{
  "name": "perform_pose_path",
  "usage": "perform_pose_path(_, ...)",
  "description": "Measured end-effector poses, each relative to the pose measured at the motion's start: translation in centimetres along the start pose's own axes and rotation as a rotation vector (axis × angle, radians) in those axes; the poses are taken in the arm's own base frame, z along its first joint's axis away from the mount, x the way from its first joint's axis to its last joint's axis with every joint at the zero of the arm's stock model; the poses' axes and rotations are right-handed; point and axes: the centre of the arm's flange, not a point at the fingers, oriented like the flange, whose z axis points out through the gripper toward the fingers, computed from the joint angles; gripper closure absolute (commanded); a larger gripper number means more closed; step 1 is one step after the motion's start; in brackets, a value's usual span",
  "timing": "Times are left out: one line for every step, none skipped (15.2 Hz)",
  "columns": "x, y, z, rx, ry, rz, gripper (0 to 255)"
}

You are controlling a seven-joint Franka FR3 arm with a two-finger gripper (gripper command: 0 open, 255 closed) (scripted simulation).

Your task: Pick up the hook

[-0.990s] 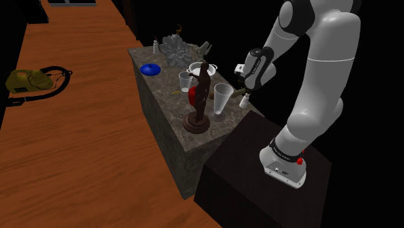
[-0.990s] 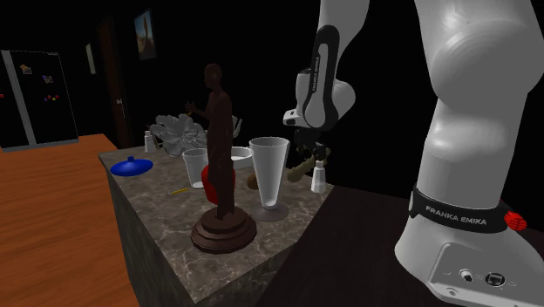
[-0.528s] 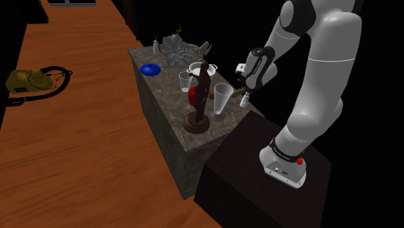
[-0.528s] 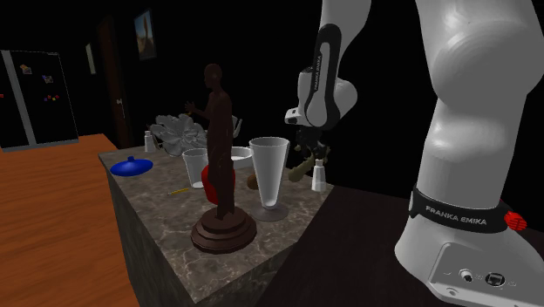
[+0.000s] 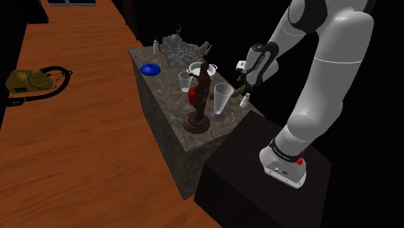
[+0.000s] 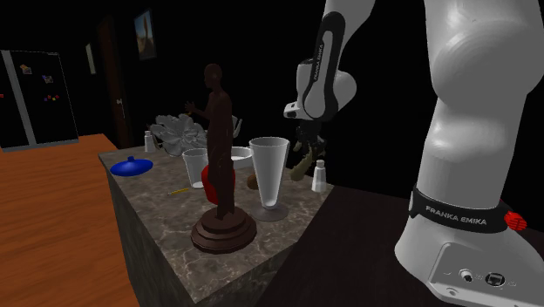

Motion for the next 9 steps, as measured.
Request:
perform_pose_path(-0.1, 0.1, -0.5, 0.001, 0.0, 0.0, 255)
perform_pose_path(-0.3, 0.2, -0.9, 0.001, 0.0, 0.0, 255)
perform_pose_path(-0.4, 0.3, -1.4, 0.001, 0.0, 0.0, 255)
perform_pose_path(-0.5, 0.4, -1.9, 0.001, 0.0, 0.0, 255)
perform_pose_path(-0.7, 0.6, -2.3, 0.001, 0.0, 0.0, 255)
perform_pose_path(-0.8, 0.7, -2.9, 0.002, 0.0, 0.0, 255)
perform_pose_path(-1.0, 0.8, -3.4, 0.001, 0.0, 0.0, 255)
perform_pose_path(-1.0, 0.9, -3.8, 0.002, 0.0, 0.0, 255)
perform_pose_path(-1.1, 0.9, -4.1, 0.002, 0.0, 0.0, 255)
